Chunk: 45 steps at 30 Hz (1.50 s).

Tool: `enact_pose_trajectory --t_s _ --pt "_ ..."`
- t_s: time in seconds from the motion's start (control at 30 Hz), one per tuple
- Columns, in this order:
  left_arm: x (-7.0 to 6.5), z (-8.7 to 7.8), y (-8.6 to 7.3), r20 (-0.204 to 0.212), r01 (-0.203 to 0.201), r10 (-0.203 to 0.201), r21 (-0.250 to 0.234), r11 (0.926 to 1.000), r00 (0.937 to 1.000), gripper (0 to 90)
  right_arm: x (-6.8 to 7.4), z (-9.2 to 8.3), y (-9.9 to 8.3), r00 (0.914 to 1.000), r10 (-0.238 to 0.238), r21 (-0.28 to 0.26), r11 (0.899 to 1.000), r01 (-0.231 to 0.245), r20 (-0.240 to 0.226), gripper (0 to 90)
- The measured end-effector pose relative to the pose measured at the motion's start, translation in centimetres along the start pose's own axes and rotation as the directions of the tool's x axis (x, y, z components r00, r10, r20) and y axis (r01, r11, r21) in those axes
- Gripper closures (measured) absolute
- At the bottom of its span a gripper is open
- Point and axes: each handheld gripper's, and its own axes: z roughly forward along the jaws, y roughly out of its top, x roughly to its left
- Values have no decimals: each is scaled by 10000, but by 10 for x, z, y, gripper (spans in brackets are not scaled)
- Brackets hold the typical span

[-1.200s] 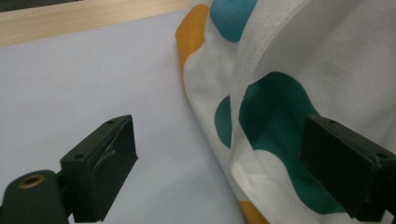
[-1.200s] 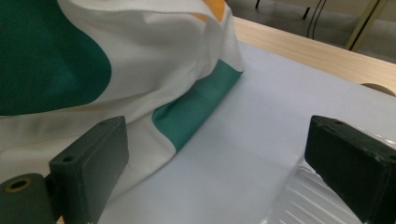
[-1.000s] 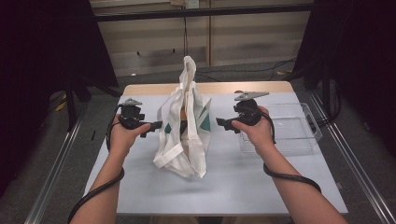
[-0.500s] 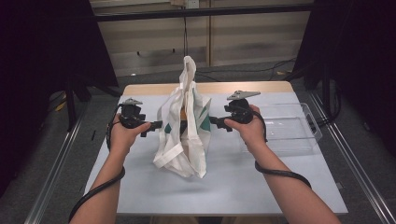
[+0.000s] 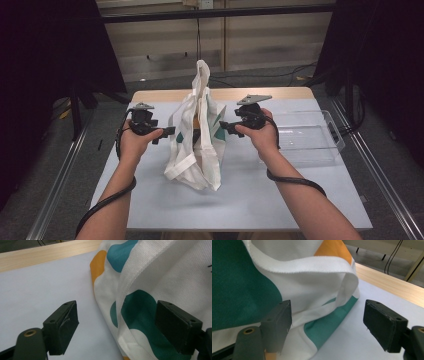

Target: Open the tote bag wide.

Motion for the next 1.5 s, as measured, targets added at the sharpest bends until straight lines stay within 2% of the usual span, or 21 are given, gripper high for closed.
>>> enact_pose_trajectory --t_s 0.03,0.07,0.23,0.33,0.37,0.43,0.47,0.57,0.6,0.67,0.83,0.93,1.0,1.1,1.2,1.3,1.33,1.43,1.5 --pt "0 0 0 -6 2 -2 -13 10000 10000 188 0 2 1 10000 -46 6 10000 46 15 226" --pt "-1 1 0 -25 246 -247 -195 9995 9997 188 1 3 2 10000 -43 37 10000 43 44 226" --pt "3 0 0 -19 52 -52 15 10000 10000 188 -2 10 4 9999 -38 0 10000 38 122 219" --pt "4 0 0 -57 135 -135 -44 9999 9999 188 -2 11 4 9999 -44 -70 10000 45 98 213" --pt "2 1 0 -68 350 -352 -203 9992 9994 188 -2 12 5 10000 -32 -99 9999 32 57 202" --pt "3 1 0 -106 188 -189 -82 9998 9998 188 -1 12 6 9999 -100 -51 9999 100 118 194" --pt "2 2 0 -127 261 -263 -135 9996 9996 188 -1 11 6 9998 -157 -44 9999 158 139 191" --pt "0 3 0 -42 280 -281 -185 9994 9996 189 -1 8 6 9999 69 -248 9997 -67 81 190" --pt "0 2 1 -39 38 -38 -9 10000 10000 189 0 7 7 10000 68 -261 9996 -66 67 190" --pt "-1 2 2 -17 10 -10 -33 10000 10000 192 2 6 7 10000 59 -261 9996 -59 -14 191" --pt "-5 3 2 268 315 -309 -224 9993 9992 247 11 5 11 9997 -73 -390 9992 64 -226 196" --pt "-4 2 2 306 -30 36 -195 9998 9995 289 15 4 15 9996 -134 -525 9985 120 -266 200" --pt "-5 3 2 451 123 -108 -312 9994 9989 313 16 3 17 9992 -219 -513 9985 202 -325 201" --pt "-5 4 1 416 19 -4 -349 9994 9991 348 19 3 21 9981 -409 -483 9981 387 -457 242" --pt "-5 6 1 506 13 0 -268 9996 9987 381 21 5 23 9970 -383 -509 9981 349 -670 280" --pt "-6 8 2 682 130 -108 -323 9994 9976 415 21 7 24 9955 -437 -533 9978 393 -835 336" --pt "-5 8 2 702 9 7 -226 9997 9975 416 21 7 24 9951 -548 -519 9974 506 -824 353" --pt "-7 9 4 712 167 -137 -417 9990 9974 453 20 9 23 9942 -538 -491 9976 494 -931 425" --pt "-6 8 6 739 -26 53 -371 9993 9973 491 19 9 23 9934 -678 -440 9970 639 -928 488"
